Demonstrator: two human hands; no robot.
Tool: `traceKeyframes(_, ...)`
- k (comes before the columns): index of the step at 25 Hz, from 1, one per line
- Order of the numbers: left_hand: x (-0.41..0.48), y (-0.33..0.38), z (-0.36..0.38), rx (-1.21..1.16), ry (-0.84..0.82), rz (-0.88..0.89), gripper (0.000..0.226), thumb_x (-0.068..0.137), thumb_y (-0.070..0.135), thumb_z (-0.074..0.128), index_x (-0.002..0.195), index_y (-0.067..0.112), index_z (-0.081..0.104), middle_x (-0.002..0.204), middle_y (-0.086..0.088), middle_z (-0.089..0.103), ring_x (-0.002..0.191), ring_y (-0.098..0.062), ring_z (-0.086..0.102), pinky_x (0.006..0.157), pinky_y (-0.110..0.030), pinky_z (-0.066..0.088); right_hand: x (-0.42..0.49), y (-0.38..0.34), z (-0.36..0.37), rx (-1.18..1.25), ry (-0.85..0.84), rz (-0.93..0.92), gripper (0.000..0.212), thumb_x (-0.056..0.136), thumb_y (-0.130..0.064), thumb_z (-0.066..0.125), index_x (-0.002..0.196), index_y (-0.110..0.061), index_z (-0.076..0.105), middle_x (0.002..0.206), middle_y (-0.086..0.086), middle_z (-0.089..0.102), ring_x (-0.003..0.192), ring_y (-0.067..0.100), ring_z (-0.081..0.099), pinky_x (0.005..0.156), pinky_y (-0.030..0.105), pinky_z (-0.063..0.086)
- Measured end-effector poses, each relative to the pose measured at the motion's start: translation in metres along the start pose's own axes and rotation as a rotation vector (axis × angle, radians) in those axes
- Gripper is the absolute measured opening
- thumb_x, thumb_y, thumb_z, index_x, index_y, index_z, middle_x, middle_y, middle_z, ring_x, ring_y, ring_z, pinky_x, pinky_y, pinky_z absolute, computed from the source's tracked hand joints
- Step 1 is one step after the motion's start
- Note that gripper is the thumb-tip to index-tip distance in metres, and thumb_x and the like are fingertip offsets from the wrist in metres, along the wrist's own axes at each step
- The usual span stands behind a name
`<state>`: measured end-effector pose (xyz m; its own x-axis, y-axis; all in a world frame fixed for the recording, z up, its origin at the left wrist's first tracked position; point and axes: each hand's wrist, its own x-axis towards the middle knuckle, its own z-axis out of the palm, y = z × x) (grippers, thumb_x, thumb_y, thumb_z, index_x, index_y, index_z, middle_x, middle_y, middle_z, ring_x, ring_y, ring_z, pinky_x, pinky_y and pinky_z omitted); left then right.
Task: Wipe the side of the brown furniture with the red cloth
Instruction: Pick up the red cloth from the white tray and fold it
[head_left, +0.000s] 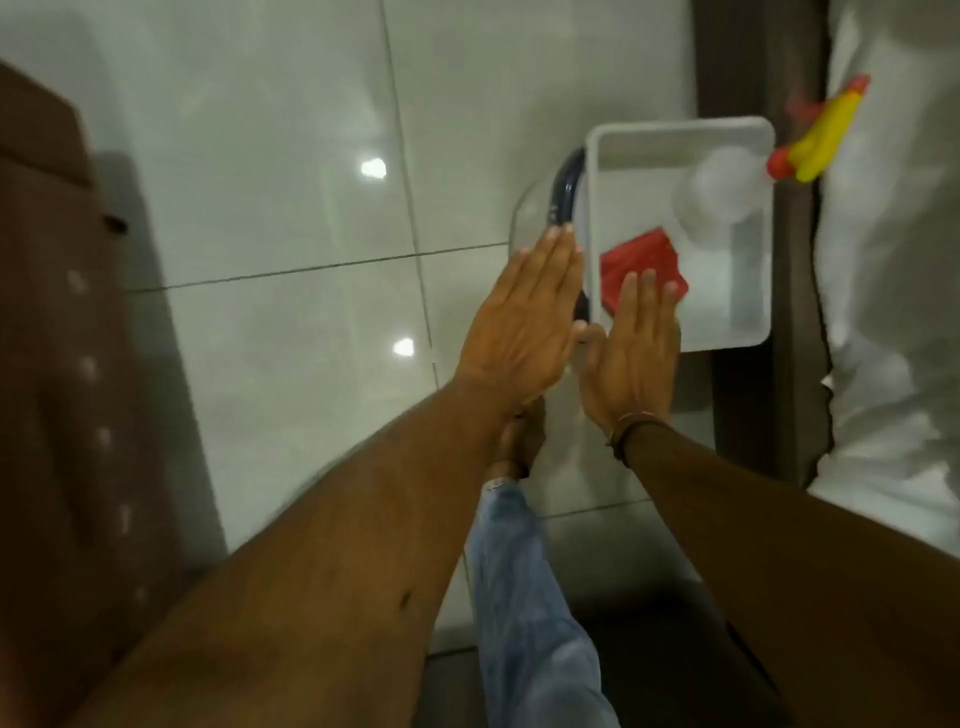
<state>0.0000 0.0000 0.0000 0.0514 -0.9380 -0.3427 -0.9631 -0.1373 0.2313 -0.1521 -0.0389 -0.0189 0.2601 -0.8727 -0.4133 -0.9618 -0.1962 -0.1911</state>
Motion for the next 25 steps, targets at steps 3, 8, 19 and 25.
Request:
traceKeyframes(3,0.082,0.051,0.010,-0.038,-0.039,0.098,0.071,0.115,0.041,0.032,0.173,0.003,0.016,0.183,-0.021,0.015,0.171,-0.034,0.014,0.139,-0.047,0.010,0.058,0.048,0.000,0.052,-0.036,0.213,0.079,0.116,-0.043,0.045,0.178,-0.015,0.006,0.189,0.011,0.005,0.176,0.034,0.002,0.143,0.051,0.007)
traceKeyframes(8,0.171,0.089,0.029,0.060,-0.240,-0.084,0.066,0.103,0.041,0.061,0.154,0.003,0.042,0.149,-0.019,0.057,0.138,-0.034,0.058,0.116,-0.043,0.045,0.123,0.087,0.003,0.250,-0.134,0.389,0.072,0.106,-0.035,0.066,0.167,-0.014,0.034,0.171,0.016,0.038,0.154,0.044,0.044,0.126,0.059,0.045)
traceKeyframes(19,0.147,0.059,-0.030,-0.650,-0.161,-0.227,0.020,0.089,0.038,0.067,0.105,0.028,0.063,0.107,0.002,0.063,0.085,-0.023,0.062,0.075,-0.038,0.051,0.121,0.086,-0.065,0.676,-0.143,0.243,0.019,0.084,-0.001,0.085,0.101,0.000,0.075,0.088,0.002,0.074,0.080,0.016,0.068,0.077,0.033,0.061)
traceKeyframes(25,-0.003,-0.080,-0.100,-0.620,-0.286,-0.039,0.048,0.080,0.045,0.071,0.126,0.037,0.072,0.107,0.012,0.079,0.093,-0.014,0.072,0.082,-0.033,0.059,0.039,-0.065,-0.080,0.872,-0.829,-0.007,0.071,0.063,-0.002,0.101,0.124,-0.027,0.073,0.110,-0.006,0.088,0.098,0.010,0.086,0.079,0.025,0.070)
